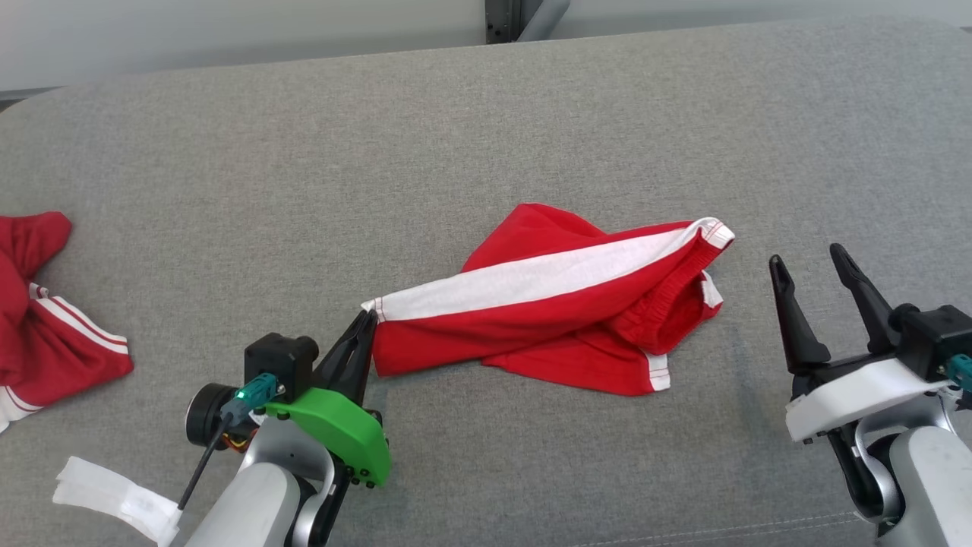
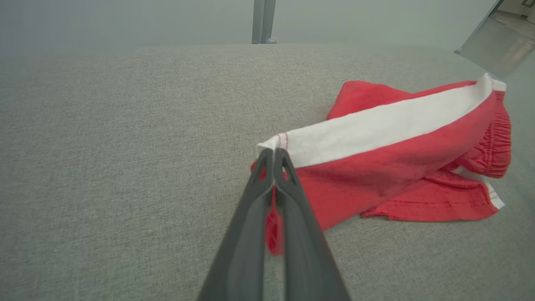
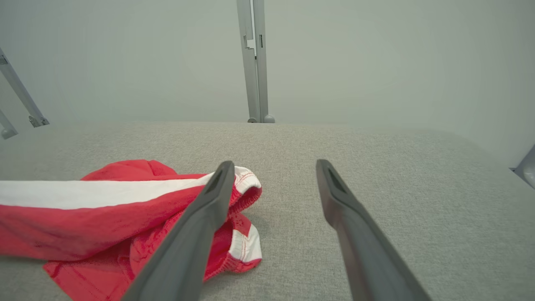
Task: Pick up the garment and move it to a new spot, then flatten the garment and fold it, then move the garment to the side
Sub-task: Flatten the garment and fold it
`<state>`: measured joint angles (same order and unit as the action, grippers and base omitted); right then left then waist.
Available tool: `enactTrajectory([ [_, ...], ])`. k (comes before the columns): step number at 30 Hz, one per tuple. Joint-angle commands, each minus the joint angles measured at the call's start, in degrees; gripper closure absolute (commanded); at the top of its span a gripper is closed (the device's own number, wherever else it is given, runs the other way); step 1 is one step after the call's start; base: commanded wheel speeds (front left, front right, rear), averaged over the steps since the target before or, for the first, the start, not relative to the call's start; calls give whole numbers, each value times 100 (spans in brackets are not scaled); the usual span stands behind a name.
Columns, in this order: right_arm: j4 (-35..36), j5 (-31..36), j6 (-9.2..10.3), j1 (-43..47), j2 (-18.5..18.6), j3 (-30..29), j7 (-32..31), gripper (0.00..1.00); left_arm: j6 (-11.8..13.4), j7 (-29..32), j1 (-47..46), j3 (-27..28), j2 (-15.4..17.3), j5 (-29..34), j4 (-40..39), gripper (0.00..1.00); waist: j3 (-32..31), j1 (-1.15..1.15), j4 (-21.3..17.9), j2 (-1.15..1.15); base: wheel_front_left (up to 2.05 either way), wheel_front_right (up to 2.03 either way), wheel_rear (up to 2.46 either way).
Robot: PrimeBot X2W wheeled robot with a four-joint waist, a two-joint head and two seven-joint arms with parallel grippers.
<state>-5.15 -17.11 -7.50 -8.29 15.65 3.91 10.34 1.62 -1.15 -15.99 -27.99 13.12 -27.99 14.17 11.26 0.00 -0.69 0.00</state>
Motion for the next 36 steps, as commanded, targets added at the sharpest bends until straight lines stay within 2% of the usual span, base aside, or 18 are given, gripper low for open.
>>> enactTrajectory([
  [1,-216,-105,2,-210,121,192,-43,0,55,-1,-85,-9,53,73,-96,100,58,0,88,0,0,0,0],
  [14,-1844,-950,3,-1500,545,1278,-162,0,40,-72,-237,-208,-4,197,-246,100,334,0,367,0,0,0,0],
  [15,-1935,-1016,3,-1569,579,1368,-178,40,44,-100,-254,-214,-10,215,-250,100,349,0,384,0,0,0,0],
  [16,-2004,-1098,3,-1632,614,1460,-194,65,52,-140,-267,-220,-20,234,-259,100,361,0,399,0,0,0,0],
  [17,-2061,-1165,3,-1692,655,1528,-175,93,63,-187,-278,-219,-23,245,-267,100,373,0,408,0,0,0,0],
  [18,-2106,-1237,3,-1738,690,1584,-129,100,77,-239,-287,-212,-26,255,-275,100,384,0,412,0,0,0,0],
  [22,-2103,-1353,3,-1891,857,1730,120,100,116,-534,-367,-153,1,340,-374,100,389,0,391,0,0,0,0],
  [27,-1710,-1112,3,-2044,1038,1549,391,100,240,-983,-613,-12,78,570,-725,100,309,0,321,0,0,0,0],
  [36,97,-317,3,-2176,1052,908,409,100,345,-1212,-1448,264,274,953,-1788,100,14,0,127,0,0,0,0],
])
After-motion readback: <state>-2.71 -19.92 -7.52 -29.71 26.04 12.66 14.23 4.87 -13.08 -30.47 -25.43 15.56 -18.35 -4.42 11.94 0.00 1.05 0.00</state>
